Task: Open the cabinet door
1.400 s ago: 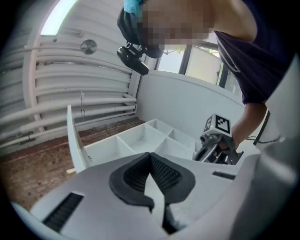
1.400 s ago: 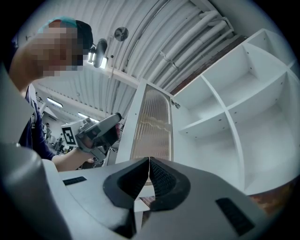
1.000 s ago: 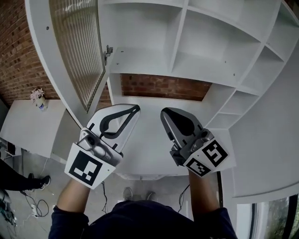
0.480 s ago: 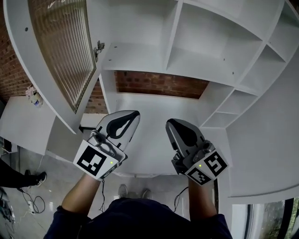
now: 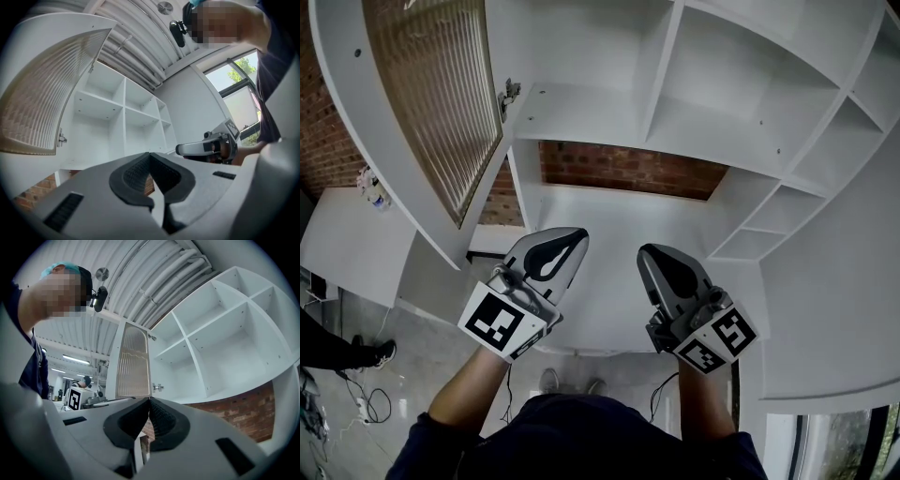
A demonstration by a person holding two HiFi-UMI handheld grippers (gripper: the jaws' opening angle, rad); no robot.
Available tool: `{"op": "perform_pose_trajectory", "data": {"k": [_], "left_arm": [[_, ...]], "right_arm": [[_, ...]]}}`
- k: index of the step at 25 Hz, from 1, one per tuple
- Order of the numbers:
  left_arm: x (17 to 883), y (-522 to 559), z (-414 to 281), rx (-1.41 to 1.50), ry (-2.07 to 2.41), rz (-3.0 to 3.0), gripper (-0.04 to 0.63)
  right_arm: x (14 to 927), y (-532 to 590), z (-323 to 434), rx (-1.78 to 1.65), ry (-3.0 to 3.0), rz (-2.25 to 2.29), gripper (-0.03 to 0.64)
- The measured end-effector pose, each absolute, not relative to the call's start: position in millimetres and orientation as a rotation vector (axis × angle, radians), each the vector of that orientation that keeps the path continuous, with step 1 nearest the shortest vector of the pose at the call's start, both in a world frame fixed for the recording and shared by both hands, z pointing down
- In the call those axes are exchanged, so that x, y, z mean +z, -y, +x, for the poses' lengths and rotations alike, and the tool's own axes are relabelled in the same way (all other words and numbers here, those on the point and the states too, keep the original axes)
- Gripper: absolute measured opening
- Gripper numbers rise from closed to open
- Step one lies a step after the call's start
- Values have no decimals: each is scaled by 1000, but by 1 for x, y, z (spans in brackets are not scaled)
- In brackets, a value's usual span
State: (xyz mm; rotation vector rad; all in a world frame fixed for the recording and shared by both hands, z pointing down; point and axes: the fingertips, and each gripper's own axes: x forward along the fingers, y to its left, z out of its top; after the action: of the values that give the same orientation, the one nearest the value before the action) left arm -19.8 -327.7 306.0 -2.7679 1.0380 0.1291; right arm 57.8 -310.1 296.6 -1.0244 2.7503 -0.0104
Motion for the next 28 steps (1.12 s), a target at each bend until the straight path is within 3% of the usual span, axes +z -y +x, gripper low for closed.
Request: {"op": "perform_pose_trajectory", "data": {"k": [28], "left_arm": [[314,346,-36,147,-1084,-2768,7]], "right_arm": [[301,324,46,-13,-2767,-1037,26]]}}
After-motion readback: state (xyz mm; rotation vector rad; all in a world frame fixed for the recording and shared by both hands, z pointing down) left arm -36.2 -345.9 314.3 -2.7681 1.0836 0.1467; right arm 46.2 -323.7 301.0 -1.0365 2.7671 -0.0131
